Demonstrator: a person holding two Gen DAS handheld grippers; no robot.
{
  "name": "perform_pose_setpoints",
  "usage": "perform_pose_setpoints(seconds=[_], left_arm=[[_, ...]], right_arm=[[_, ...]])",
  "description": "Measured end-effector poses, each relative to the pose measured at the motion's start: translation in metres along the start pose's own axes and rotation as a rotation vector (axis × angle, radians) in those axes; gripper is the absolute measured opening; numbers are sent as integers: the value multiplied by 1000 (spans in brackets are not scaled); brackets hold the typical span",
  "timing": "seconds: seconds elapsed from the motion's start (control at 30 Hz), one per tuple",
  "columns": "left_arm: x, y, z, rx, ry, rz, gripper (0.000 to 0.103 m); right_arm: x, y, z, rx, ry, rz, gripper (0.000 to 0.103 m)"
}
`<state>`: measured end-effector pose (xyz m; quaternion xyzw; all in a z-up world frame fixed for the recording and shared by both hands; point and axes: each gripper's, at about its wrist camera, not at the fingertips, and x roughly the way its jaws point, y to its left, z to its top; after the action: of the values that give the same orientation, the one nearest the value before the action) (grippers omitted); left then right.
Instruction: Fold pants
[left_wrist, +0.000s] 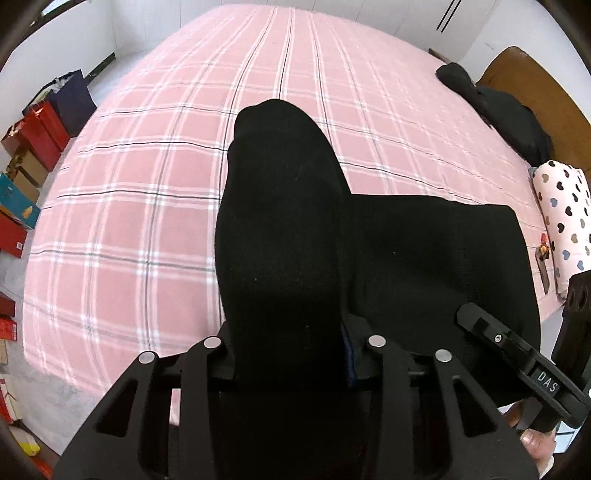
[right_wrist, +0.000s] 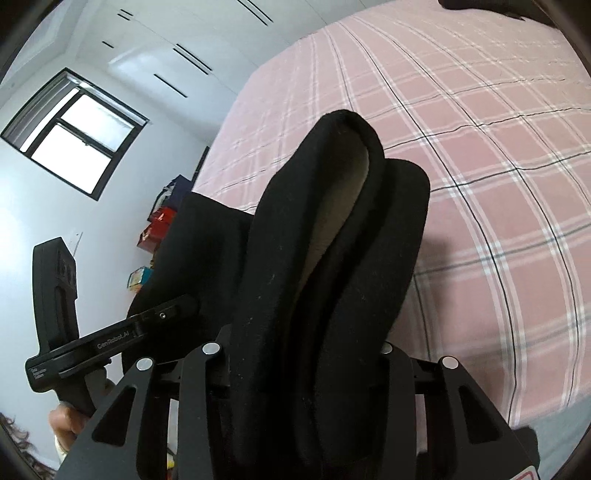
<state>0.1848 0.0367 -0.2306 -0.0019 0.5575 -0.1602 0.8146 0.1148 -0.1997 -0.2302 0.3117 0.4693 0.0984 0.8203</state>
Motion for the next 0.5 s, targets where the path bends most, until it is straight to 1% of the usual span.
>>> perform_pose_setpoints(seconds=[0.07, 0.1, 0.13, 0.17, 0.2, 0.23, 0.37, 0.5], left_arm=[[-10, 0, -6, 3, -8, 0, 36], [-8, -5, 0, 6, -12, 1, 36], [-10, -6, -1, 7, -15, 2, 36], [-21, 4, -14, 7, -19, 2, 36], [-31, 2, -22, 7, -25, 2, 36], [-34, -3, -21, 7, -36, 2, 36], [-53, 6, -28, 5, -76, -3, 36], [-68, 1, -20, 15, -130, -4, 36]], right_arm=[[-11, 7, -7, -17, -6, 7, 39], [-15, 8, -10, -22, -8, 10, 39], [-23, 13, -12, -34, -13, 15, 39], [-27, 16, -14, -43, -16, 18, 39], [-32, 21, -16, -52, -24, 24, 39], [-36, 24, -17, -58, -30, 29, 39], [-49, 36, -14, -79, -63, 47, 39], [-64, 46, -2, -110, -108, 65, 39]])
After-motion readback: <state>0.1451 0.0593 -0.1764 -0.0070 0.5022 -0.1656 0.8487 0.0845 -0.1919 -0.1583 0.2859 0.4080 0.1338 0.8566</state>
